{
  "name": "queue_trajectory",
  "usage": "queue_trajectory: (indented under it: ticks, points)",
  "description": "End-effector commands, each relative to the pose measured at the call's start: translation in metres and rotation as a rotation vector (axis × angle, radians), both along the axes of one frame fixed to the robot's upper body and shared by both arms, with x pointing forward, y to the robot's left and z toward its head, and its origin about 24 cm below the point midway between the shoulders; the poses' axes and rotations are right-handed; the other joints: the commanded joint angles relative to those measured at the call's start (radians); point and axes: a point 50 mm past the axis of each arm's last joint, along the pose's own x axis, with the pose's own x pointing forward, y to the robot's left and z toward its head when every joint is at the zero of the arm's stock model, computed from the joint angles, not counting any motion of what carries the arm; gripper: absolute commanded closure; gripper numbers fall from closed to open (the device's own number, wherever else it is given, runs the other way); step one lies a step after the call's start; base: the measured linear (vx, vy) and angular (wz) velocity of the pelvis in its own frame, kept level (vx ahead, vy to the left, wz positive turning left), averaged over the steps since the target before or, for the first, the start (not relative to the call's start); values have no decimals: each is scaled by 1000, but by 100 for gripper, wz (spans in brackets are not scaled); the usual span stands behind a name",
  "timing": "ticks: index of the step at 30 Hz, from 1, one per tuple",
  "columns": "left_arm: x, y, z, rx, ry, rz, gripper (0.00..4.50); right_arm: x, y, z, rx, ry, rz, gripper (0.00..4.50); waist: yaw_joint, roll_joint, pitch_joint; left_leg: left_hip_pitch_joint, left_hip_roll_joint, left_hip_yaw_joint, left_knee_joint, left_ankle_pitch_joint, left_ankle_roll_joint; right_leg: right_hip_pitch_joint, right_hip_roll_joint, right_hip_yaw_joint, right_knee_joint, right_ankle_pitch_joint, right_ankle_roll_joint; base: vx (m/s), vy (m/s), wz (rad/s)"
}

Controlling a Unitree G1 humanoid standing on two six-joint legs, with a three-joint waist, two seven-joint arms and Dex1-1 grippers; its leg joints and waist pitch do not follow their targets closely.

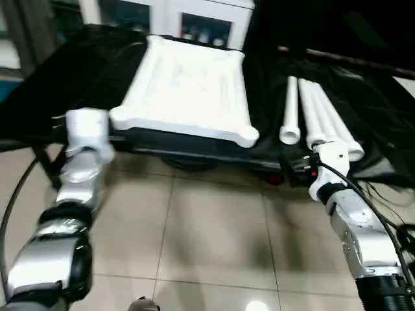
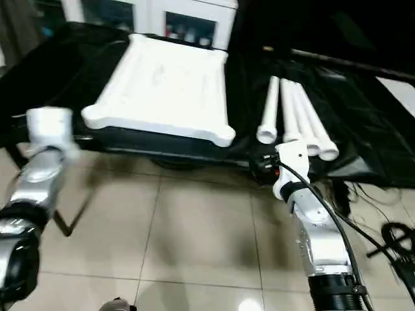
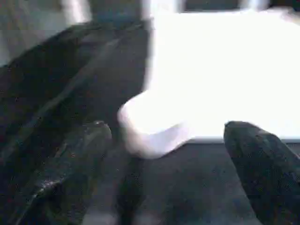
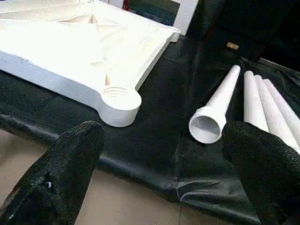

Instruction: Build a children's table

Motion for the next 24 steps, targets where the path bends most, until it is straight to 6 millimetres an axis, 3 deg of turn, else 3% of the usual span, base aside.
queue_trajectory:
  ticks: [1, 2, 3, 4, 5, 6, 7, 8, 9, 10, 12, 13, 14, 15, 17, 21, 23, 24]
  points:
    - [-1, -25, 16, -50, -69, -113, 7, -1, -5, 5, 34, -5, -36, 0, 0, 22, -59, 30, 58, -24, -77, -137, -24, 21, -84, 45, -53, 96, -220, 0, 0, 0]
    - [-5, -30, 18, -73, -93, -125, 7, -1, -4, 6, 45, -6, -42, 0, 0, 26, -60, 29, 60, -24, -77, -148, -26, 24, -86, 45, -52, 111, -226, 0, 0, 0]
    - [-8, -33, 19, -83, -104, -129, 7, -2, -3, 7, 49, -7, -44, 0, 0, 21, -60, 25, 56, -20, -73, -133, -15, 25, -82, 46, -50, 135, -231, 0, 0, 0]
    - [-16, -40, 22, -117, -148, -140, 7, -3, 0, 9, 51, -16, -35, 0, -1, 27, -61, 24, 52, -19, -71, -125, -11, 25, -80, 47, -50, 140, -227, 0, 0, 0]
    - [-34, -57, 23, -155, -194, -214, 7, -7, 5, 14, 66, -37, -16, 0, -1, 18, -63, 20, 58, -21, -70, -107, -7, 33, -84, 46, -45, 165, -226, 0, 0, 0]
    - [-36, -59, 23, -161, -199, -224, 7, -8, 6, 14, 68, -40, -14, 0, -2, 16, -64, 14, 59, -22, -70, -88, 2, 37, -85, 47, -43, 190, -227, 0, 0, 0]
    - [-47, -69, 23, -176, -203, -279, 7, -9, 7, 17, 80, -50, -19, 0, -5, 16, -63, 20, 54, -15, -65, -73, 19, 29, -77, 48, -44, 198, -220, 0, 0, 0]
    - [-61, -80, 22, -175, -179, -395, 7, -11, 10, 20, 96, -59, -14, 0, -6, 13, -66, 16, 52, -15, -62, -49, 28, 30, -74, 48, -41, 196, -210, 0, 0, 0]
    - [-71, -87, 21, -176, -154, -476, 7, -11, 11, 22, 105, -63, -10, 0, -8, 11, -63, 18, 49, -11, -61, -38, 35, 20, -65, 49, -44, 183, -194, 0, 0, 0]
    - [-84, -91, 16, -122, -92, -577, 7, -12, 13, 23, 103, -66, -5, 0, -9, 1, -63, 17, 51, -11, -61, -42, 34, 21, -64, 48, -45, 167, -188, 0, 0, 0]
    - [-100, -84, 3, 65, 20, -703, 7, -11, 15, 24, 100, -65, 3, 0, -10, -4, -54, 15, 50, -12, -68, -74, 28, 14, -61, 47, -50, 73, -155, 0, 0, 0]
    - [-100, -79, -2, 121, 72, -713, 7, -9, 15, 23, 92, -62, 6, 0, -16, -18, -48, 19, 50, -10, -72, -111, 17, 7, -57, 49, -61, -13, -125, 0, 0, 0]
    - [-93, -73, -4, 141, 99, -685, 7, -6, 16, 23, 83, -60, 9, 0, -16, -8, -46, 23, 48, -11, -76, -154, -9, 1, -58, 51, -65, -95, -105, 0, 0, 0]
    - [-92, -72, -3, 138, 100, -677, 7, -6, 16, 23, 83, -61, 9, 0, -18, -4, -44, 24, 48, -11, -78, -173, -24, -3, -59, 52, -68, -126, -98, -51, -2, 5]
    - [-74, -68, 3, 51, 138, -608, 7, 2, 16, 28, 75, -71, 21, 0, -18, -4, -43, 38, 49, -12, -80, -269, -78, -18, -61, 50, -75, -227, -94, -26, -1, 2]
    - [-60, -64, 12, -41, 121, -482, 7, 12, 15, 39, 79, -92, 24, 0, -20, -2, -49, 21, 48, -18, -82, -248, -102, -8, -66, 50, -66, -165, -89, -44, 15, 0]
    - [-58, -63, 13, -50, 108, -450, 7, 13, 14, 40, 77, -94, 22, 0, -22, -8, -51, 18, 49, -17, -80, -233, -100, -4, -65, 50, -65, -131, -89, 0, 0, 0]
    - [-57, -63, 13, -88, 97, -394, 7, 14, 14, 41, 88, -94, 14, 0, -21, -9, -56, 17, 46, -12, -73, -192, -84, -1, -64, 53, -61, -65, -90, 0, 0, 0]
